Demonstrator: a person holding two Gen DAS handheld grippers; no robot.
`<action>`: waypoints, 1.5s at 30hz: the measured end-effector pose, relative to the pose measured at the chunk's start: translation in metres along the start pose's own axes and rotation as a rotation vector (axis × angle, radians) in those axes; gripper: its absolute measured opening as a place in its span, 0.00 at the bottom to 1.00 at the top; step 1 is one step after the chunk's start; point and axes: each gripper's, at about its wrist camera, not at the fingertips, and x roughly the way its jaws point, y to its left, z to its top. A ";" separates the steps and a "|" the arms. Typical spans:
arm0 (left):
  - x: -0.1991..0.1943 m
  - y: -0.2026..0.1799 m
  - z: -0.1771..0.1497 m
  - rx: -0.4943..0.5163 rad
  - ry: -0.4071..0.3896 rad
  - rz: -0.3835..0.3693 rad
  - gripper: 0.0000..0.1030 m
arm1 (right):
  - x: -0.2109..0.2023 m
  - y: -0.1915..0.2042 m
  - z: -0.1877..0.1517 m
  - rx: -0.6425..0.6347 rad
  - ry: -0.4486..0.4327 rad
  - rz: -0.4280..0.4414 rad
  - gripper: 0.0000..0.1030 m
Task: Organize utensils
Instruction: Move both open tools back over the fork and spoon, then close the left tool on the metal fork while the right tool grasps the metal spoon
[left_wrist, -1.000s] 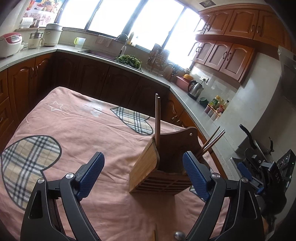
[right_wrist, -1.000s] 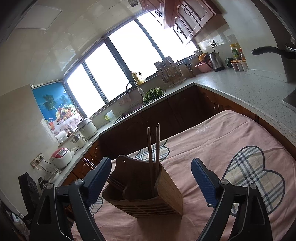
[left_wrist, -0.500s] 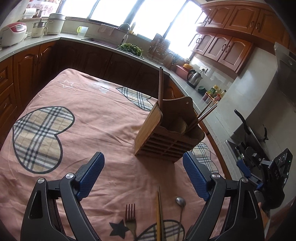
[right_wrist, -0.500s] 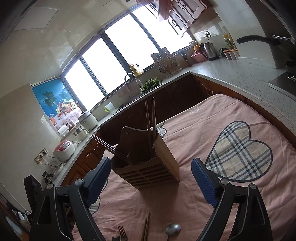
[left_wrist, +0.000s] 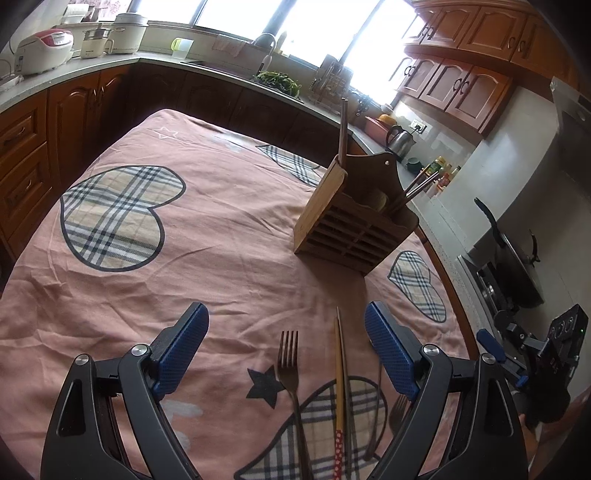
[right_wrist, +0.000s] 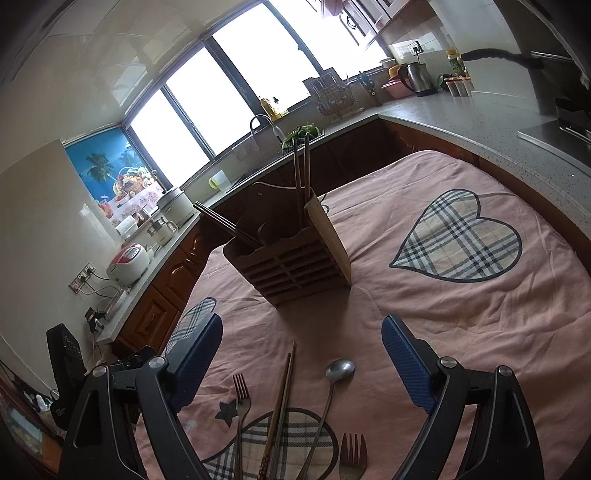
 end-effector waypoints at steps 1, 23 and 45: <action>-0.001 0.001 -0.003 -0.001 0.004 0.003 0.86 | -0.001 0.001 -0.004 -0.006 0.005 0.000 0.87; 0.014 0.006 -0.055 0.042 0.096 0.057 0.86 | 0.015 -0.002 -0.064 -0.034 0.117 -0.011 0.87; 0.068 -0.016 -0.042 0.162 0.186 0.085 0.86 | 0.100 -0.005 -0.063 -0.076 0.339 -0.121 0.33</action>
